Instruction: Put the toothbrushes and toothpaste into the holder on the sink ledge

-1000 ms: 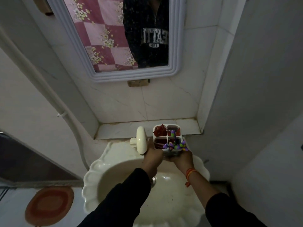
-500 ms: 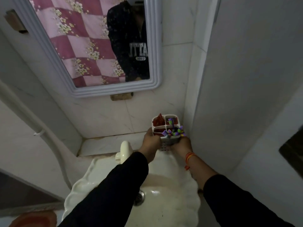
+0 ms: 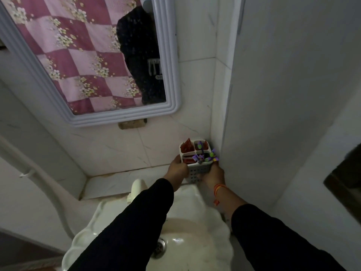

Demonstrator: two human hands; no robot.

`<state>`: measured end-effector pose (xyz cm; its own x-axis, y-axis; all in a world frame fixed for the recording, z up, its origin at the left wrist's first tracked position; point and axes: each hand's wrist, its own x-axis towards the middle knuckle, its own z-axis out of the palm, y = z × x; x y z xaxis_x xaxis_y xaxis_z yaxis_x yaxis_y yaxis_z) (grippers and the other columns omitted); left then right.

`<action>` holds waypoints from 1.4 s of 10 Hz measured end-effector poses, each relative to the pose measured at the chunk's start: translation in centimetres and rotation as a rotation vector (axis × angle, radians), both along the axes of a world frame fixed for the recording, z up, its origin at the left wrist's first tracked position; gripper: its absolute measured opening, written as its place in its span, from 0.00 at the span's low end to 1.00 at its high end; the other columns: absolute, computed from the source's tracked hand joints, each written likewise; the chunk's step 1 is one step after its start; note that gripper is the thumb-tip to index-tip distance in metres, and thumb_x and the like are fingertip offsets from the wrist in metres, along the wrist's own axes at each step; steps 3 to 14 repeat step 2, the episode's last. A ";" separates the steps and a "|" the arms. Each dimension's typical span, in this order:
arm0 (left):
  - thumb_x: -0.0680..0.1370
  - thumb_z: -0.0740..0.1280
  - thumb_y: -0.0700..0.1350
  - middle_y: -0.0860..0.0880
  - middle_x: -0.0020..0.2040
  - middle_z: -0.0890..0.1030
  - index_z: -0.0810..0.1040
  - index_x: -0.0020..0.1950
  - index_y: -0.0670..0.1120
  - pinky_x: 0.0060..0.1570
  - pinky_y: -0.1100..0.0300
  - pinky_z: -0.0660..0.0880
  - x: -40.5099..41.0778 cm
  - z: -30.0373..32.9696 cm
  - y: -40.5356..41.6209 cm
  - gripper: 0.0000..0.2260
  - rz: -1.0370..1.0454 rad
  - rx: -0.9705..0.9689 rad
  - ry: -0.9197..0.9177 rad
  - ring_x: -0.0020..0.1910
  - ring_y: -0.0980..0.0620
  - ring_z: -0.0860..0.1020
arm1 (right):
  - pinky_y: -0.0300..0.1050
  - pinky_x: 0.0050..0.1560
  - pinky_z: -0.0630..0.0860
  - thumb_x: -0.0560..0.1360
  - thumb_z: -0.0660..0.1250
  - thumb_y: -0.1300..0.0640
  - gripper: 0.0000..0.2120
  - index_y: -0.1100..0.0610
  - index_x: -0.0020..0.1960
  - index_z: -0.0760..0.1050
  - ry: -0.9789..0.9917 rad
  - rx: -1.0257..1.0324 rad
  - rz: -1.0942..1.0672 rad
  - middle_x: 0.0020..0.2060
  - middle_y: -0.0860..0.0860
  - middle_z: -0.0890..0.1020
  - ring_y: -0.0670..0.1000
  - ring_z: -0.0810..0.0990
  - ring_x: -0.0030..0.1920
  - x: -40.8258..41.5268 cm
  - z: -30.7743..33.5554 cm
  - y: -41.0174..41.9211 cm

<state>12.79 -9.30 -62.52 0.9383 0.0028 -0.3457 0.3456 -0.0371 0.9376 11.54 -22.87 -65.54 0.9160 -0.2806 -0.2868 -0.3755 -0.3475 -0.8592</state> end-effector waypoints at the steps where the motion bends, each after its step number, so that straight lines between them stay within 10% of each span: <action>1: 0.73 0.59 0.26 0.40 0.49 0.83 0.79 0.60 0.38 0.24 0.67 0.71 -1.7 1.5 0.2 0.19 -0.020 0.098 -0.005 0.39 0.48 0.77 | 0.47 0.60 0.76 0.73 0.74 0.60 0.27 0.58 0.70 0.71 0.039 -0.084 0.017 0.64 0.60 0.80 0.62 0.80 0.63 -1.5 0.7 0.1; 2: 0.71 0.60 0.28 0.39 0.50 0.80 0.78 0.56 0.35 0.40 0.59 0.74 -2.1 2.3 1.1 0.16 -0.003 0.205 -0.026 0.49 0.42 0.77 | 0.45 0.60 0.76 0.76 0.68 0.54 0.20 0.58 0.66 0.78 0.081 -0.186 0.027 0.62 0.59 0.82 0.61 0.81 0.62 -3.3 1.4 0.5; 14: 0.71 0.60 0.28 0.39 0.50 0.80 0.78 0.56 0.35 0.40 0.59 0.74 -2.1 2.3 1.1 0.16 -0.003 0.205 -0.026 0.49 0.42 0.77 | 0.45 0.60 0.76 0.76 0.68 0.54 0.20 0.58 0.66 0.78 0.081 -0.186 0.027 0.62 0.59 0.82 0.61 0.81 0.62 -3.3 1.4 0.5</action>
